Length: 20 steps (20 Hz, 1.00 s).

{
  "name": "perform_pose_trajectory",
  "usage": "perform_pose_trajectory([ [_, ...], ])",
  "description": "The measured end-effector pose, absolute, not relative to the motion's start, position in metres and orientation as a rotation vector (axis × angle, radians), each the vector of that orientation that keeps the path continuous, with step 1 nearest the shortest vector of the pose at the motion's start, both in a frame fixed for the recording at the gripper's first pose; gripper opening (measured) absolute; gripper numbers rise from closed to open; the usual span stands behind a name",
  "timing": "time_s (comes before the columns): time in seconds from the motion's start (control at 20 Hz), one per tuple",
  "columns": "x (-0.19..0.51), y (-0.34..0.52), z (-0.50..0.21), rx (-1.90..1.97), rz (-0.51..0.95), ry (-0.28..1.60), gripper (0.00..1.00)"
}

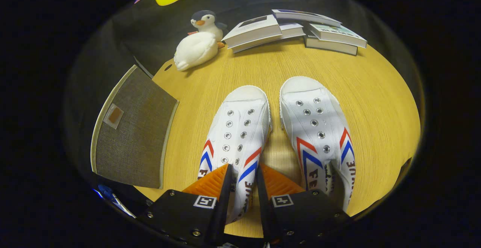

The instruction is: Open the storage box then place both shoes into the box .Put the left shoe in first, then the right shoe, with the right side of both shoes facing outward in a uniform manner.

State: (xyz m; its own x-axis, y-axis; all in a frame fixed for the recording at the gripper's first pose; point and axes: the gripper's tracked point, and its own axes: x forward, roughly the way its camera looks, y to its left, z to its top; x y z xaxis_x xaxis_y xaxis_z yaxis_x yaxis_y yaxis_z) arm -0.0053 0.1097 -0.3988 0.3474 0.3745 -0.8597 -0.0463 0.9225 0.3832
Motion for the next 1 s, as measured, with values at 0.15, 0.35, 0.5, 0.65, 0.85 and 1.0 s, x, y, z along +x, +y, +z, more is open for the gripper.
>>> perform_pose_trajectory([
  [0.15, -0.007, 0.1, -0.386, 0.427, 0.216, 1.207, 0.38],
  [0.35, -0.006, 0.106, -0.4, 0.454, 0.18, 1.194, 0.01],
  [0.5, -0.004, 0.106, -0.392, 0.42, 0.186, 1.179, 0.01],
  [0.65, -0.007, 0.113, -0.378, 0.51, 0.194, 1.18, 0.01],
  [0.85, 0.0, 0.117, -0.349, 0.561, 0.205, 1.15, 0.01],
  [1.0, 0.007, 0.126, -0.322, 0.589, 0.235, 1.13, 0.0],
])
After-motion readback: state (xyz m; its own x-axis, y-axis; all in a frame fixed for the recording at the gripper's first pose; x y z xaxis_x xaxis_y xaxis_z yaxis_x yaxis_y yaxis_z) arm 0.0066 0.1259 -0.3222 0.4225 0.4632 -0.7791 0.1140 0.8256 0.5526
